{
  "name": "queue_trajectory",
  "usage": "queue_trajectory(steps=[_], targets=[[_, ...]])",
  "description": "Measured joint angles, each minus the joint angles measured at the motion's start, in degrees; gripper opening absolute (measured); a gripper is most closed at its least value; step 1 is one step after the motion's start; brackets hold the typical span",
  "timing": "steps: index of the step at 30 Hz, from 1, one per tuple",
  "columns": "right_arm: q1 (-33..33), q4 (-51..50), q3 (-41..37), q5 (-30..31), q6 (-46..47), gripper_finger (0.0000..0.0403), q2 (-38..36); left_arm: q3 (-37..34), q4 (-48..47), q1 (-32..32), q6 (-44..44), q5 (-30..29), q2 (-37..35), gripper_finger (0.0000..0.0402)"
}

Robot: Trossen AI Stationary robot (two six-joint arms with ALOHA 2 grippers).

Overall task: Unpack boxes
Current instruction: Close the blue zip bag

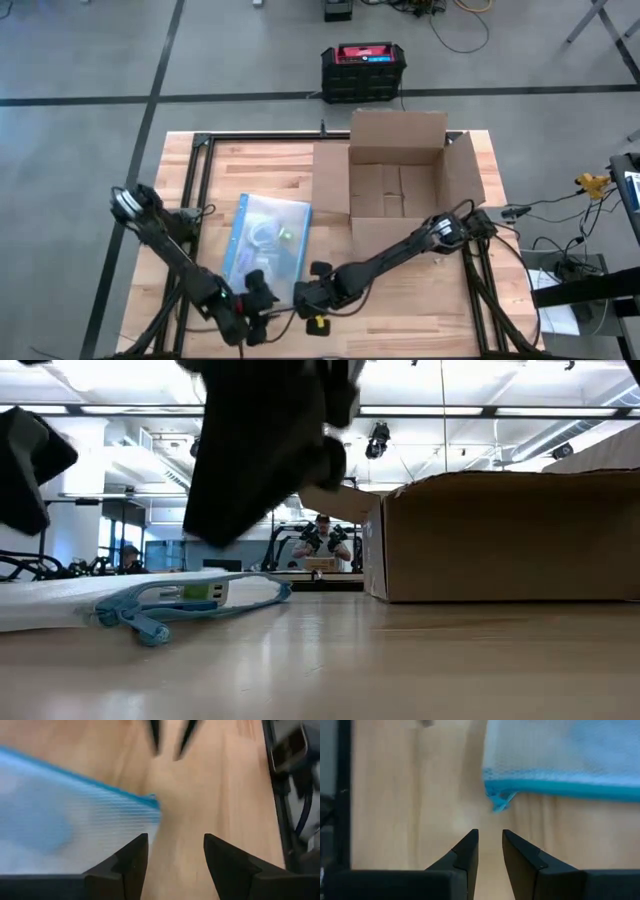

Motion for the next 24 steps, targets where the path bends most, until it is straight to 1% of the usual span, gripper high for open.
queue_trajectory(steps=[2, 3, 6, 8, 10, 14, 17, 19, 21, 24], targets=[[0.45, 0.66, -0.03, 0.17, 1.16, 0.0073, 1.18, 2.55, -1.83, -0.05, 4.07, -0.09, 3.52, 0.0196], [0.68, 0.82, -0.03, 0.15, 1.96, 0.0075, 1.52, 3.84, -4.0, -0.05, 4.49, -0.64, 5.08, 0.0199], [1.22, 1.01, -0.02, 0.17, 6.39, 0.0084, 2.46, 6.73, -11.09, 0.13, 4.49, -4.13, 8.93, 0.0206], [1.28, 1.74, -0.04, 0.43, 8.62, 0.009, 3.17, 7.77, -13.25, 0.35, 4.08, -7.22, 10.73, 0.0208], [1.18, 3.43, -0.02, 0.52, 9.52, 0.0095, 3.66, 7.93, -13.33, 0.73, 4.1, -9.07, 11.95, 0.0207], [1.15, 7.6, 0.0, 0.94, 7.7, 0.01, 4.18, 7.93, -10.85, 2.34, 6.38, -9.98, 13.6, 0.0198], [1.02, 7.27, -0.07, 4.1, 7.4, 0.0098, 4.18, 7.98, -8.84, 3.68, 7.29, -10.16, 14.44, 0.0186], [0.52, 6.71, -0.17, 4.94, 6.48, 0.0091, 4.18, 7.96, -7.85, 4.45, 7.18, -10.04, 14.66, 0.0172], [0.33, 6.58, -0.17, 5.01, 5.49, 0.0081, 4.18, 7.96, -7.97, 4.7, 6.91, -9.77, 14.59, 0.0145], [0.33, 6.01, -0.17, 4.97, 4.35, 0.0066, 4.25, 7.96, -9.0, 4.82, 5.3, -8.27, 14.16, 0.0071]])
